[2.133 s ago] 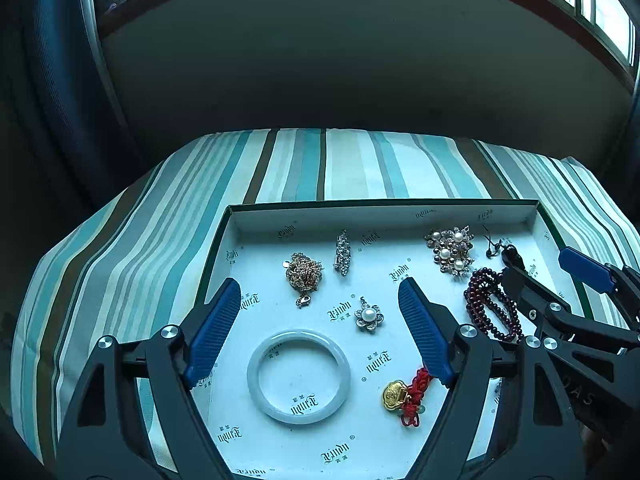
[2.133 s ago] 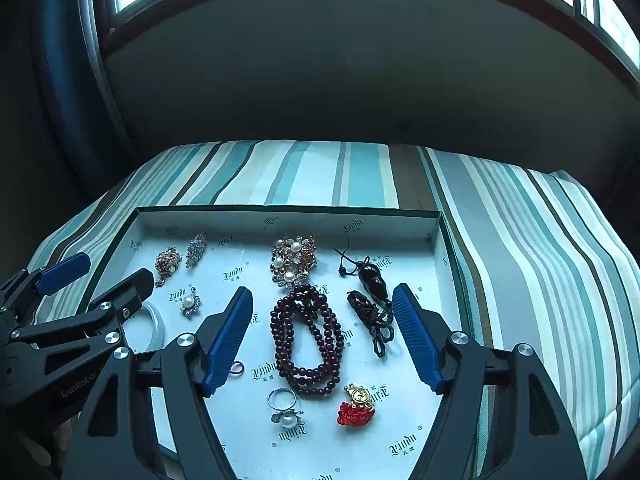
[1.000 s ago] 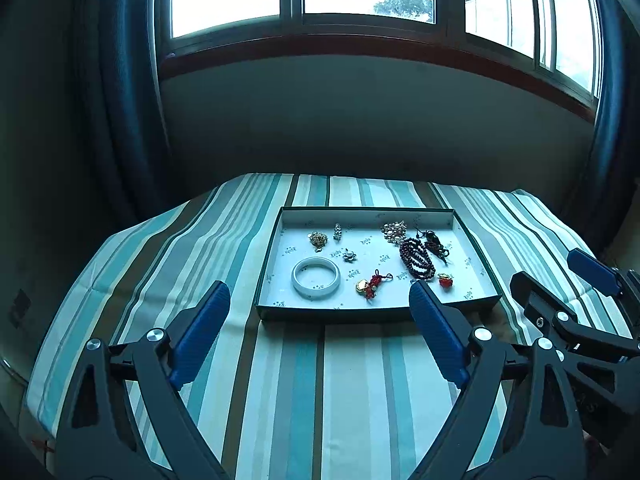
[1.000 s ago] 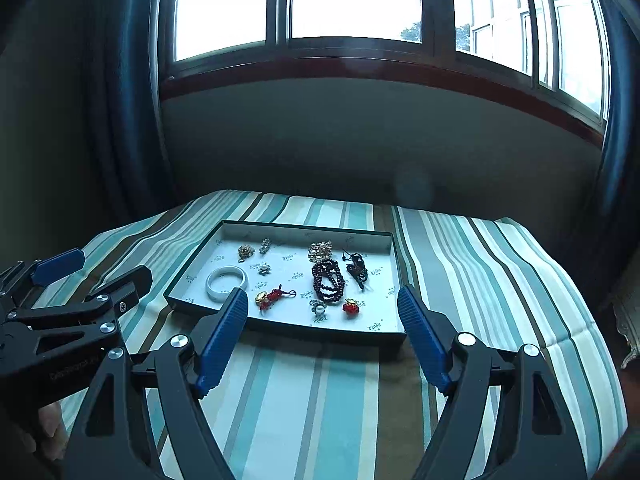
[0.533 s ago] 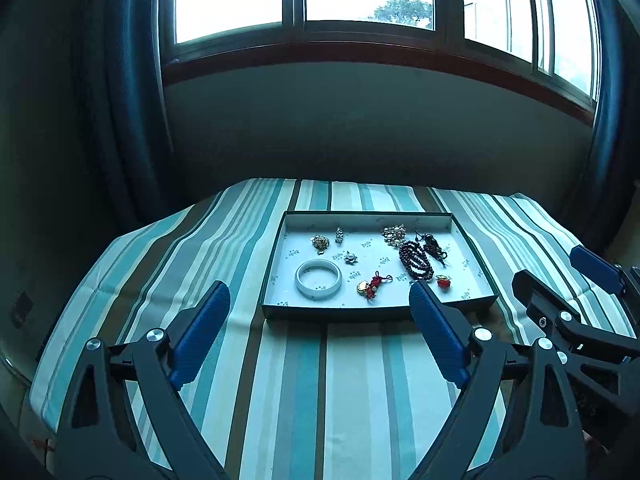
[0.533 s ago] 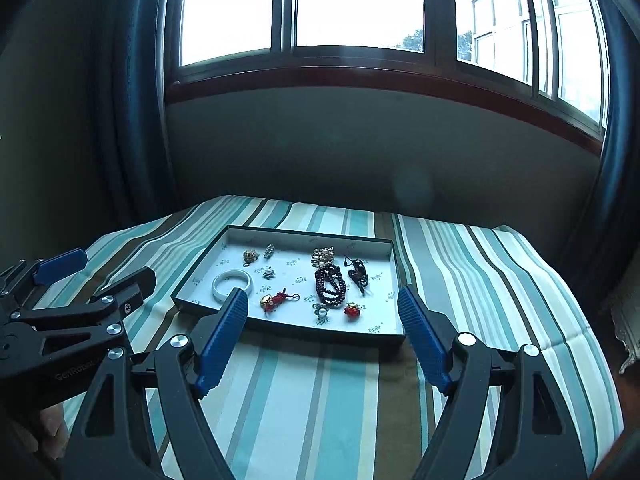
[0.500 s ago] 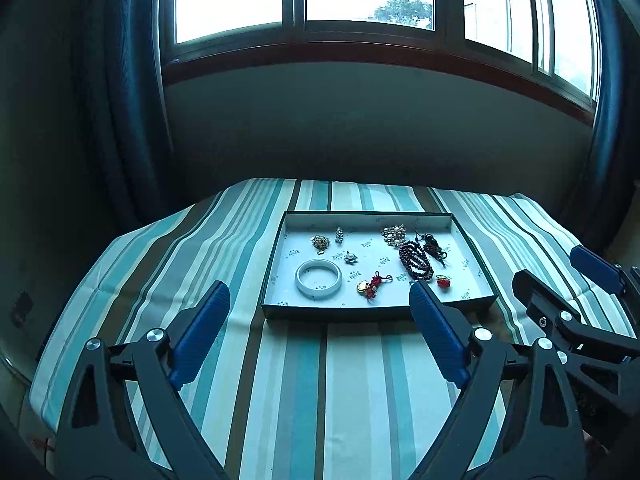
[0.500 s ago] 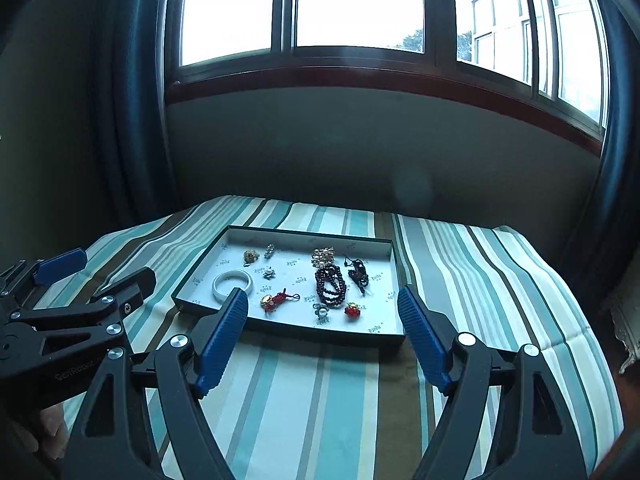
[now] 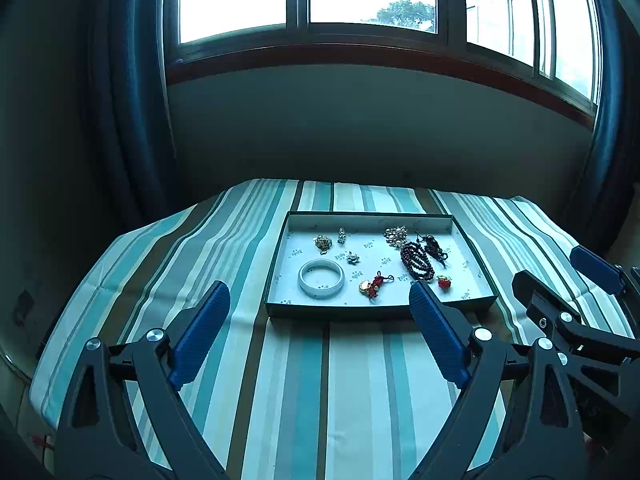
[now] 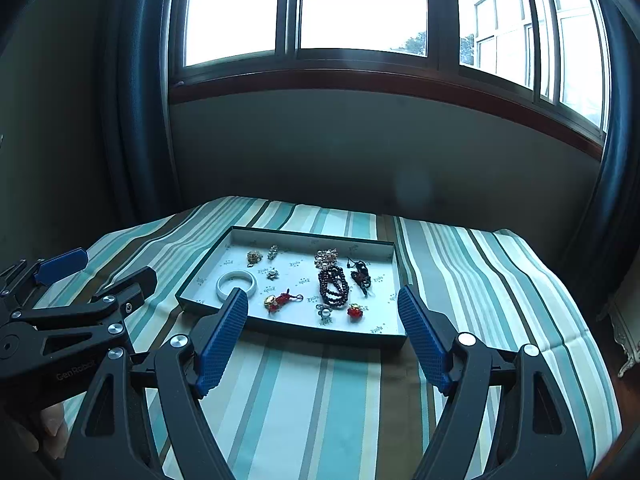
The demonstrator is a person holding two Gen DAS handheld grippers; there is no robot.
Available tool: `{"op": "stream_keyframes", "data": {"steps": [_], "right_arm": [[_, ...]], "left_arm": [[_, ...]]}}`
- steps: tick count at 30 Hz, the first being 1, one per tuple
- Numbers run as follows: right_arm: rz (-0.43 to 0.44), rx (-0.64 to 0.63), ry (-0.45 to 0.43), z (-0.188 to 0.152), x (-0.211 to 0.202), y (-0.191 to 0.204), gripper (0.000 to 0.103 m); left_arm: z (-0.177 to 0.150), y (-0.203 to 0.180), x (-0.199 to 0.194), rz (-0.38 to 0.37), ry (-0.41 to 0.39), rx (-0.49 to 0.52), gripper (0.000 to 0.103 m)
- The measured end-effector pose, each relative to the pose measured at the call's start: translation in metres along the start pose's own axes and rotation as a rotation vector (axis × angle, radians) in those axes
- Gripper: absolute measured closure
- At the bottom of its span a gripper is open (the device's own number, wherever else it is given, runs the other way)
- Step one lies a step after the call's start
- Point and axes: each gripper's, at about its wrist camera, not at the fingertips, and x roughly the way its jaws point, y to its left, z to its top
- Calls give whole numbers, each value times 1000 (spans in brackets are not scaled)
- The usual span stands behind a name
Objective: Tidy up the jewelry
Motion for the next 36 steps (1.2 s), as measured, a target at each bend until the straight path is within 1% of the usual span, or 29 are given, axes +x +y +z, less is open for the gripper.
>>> {"op": "stream_keyframes", "data": {"steps": [36], "right_arm": [[0,-5,-1,0,-1,2,27]], "left_arm": [[-2,4,1,-2,2,-5,12]]}}
